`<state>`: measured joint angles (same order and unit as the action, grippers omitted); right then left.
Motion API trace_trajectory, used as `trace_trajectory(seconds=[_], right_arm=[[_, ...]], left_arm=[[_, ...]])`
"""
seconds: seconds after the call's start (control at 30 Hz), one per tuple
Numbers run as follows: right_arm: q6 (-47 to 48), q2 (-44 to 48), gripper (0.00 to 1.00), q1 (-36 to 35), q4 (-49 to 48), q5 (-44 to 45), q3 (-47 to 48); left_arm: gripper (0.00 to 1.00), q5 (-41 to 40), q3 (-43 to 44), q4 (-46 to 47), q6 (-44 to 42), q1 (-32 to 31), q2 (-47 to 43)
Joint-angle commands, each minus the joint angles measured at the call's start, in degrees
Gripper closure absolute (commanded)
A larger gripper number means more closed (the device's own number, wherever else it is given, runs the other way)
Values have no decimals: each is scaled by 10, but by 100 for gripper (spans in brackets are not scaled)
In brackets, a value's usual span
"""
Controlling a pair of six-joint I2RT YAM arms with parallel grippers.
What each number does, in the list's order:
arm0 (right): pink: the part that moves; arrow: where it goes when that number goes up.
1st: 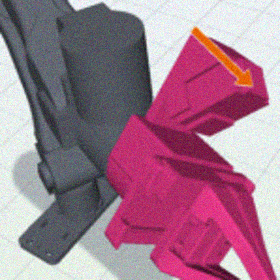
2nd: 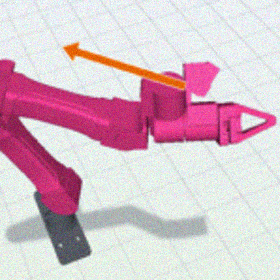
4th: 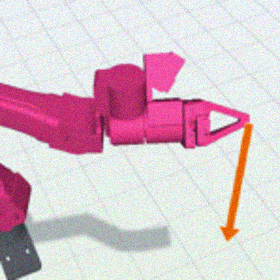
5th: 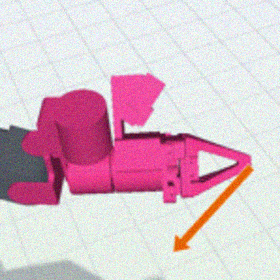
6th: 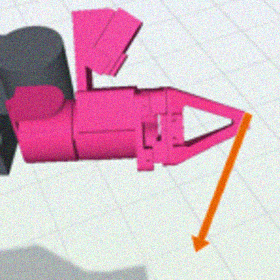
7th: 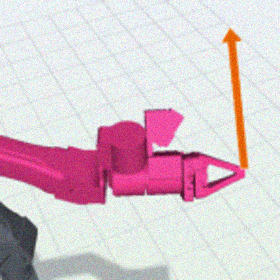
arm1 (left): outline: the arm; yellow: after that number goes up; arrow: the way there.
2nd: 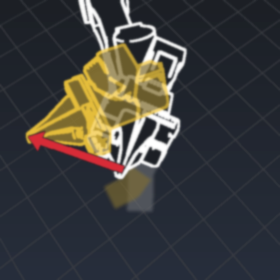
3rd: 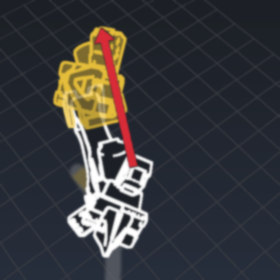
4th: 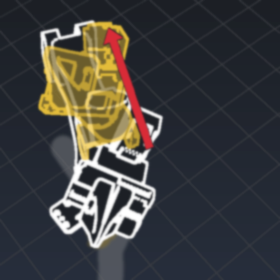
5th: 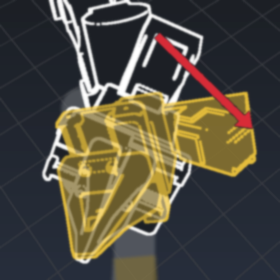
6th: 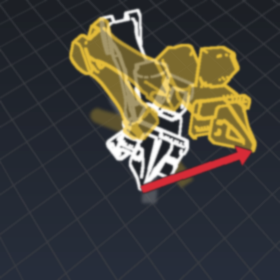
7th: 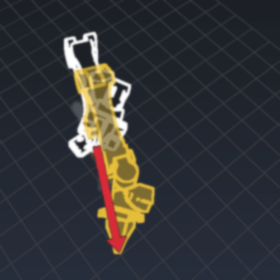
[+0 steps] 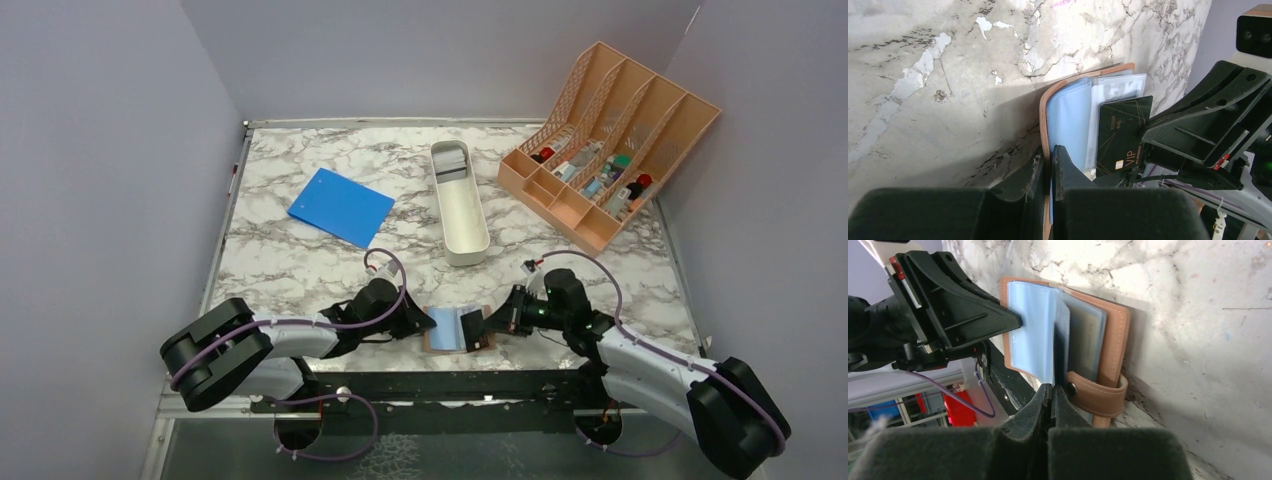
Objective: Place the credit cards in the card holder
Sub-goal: Insert the credit card into the card holder.
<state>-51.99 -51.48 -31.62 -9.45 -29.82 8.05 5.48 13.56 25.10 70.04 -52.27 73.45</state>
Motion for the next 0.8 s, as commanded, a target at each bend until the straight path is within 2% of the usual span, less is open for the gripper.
trace_trajectory(seconds=[0.0, 0.13, 0.23, 0.4, 0.57, 0.77], right_arm=[[-19, -22, 99, -5, -68, 28, -14], [-28, -21, 99, -6, -95, 38, -29], [-34, -14, 99, -6, -102, 48, -37], [-37, -15, 99, -6, -96, 58, -35], [-52, -55, 99, -10, -133, 47, -39], [-64, -83, 99, -39, -141, 66, -35]], left_arm=[[88, 10, -2, 9, -13, -5, 7], [87, 20, -10, 8, -24, -6, 3], [95, 27, -10, 9, -32, -6, 7], [95, 32, -5, 10, -36, -11, 19], [95, 36, 1, 13, -39, -12, 27], [95, 35, 2, 16, -40, -14, 33]])
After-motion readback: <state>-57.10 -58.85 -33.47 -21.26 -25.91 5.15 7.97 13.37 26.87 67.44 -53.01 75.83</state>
